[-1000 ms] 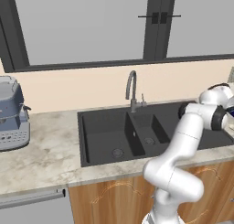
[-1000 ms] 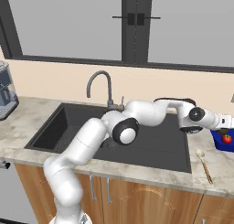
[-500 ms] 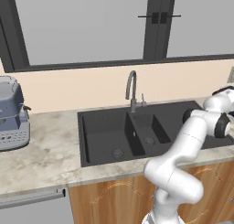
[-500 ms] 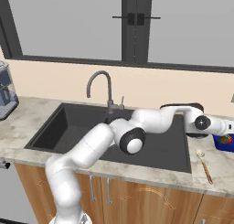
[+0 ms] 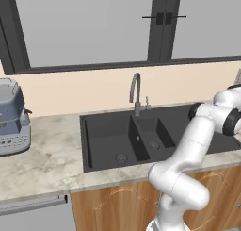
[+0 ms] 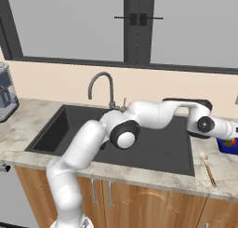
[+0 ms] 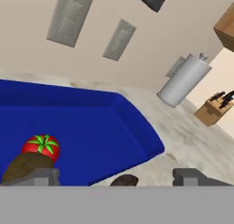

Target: Pick up all produce items and place them in the sink. Turn on the sink faucet to wash them. Then turn the sink off and put them in the tray.

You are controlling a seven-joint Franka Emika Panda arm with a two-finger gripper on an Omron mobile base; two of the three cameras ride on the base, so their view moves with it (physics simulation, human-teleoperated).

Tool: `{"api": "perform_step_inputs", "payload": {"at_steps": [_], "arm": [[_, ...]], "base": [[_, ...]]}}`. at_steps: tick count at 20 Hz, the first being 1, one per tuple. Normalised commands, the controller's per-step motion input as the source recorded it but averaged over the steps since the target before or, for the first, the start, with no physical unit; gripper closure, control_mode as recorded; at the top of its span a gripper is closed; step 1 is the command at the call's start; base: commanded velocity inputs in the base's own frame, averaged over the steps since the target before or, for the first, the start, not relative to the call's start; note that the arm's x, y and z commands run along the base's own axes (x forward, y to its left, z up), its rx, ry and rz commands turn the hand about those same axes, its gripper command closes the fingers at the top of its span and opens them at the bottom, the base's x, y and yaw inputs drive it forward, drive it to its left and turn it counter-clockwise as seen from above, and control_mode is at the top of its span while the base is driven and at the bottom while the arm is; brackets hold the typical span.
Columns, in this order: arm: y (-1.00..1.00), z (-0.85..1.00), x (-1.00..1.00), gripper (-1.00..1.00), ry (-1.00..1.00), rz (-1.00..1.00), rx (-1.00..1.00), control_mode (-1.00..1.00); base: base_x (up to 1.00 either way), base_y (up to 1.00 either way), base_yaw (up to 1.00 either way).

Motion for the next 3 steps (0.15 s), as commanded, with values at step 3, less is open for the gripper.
{"api": "perform_step_inputs", "payload": {"at_steps": [3], "arm": [[0.44, 0.30, -1.00, -1.00, 0.00, 0.00, 0.00, -1.00]], "base": [[0.00, 0.00, 0.00]]}}
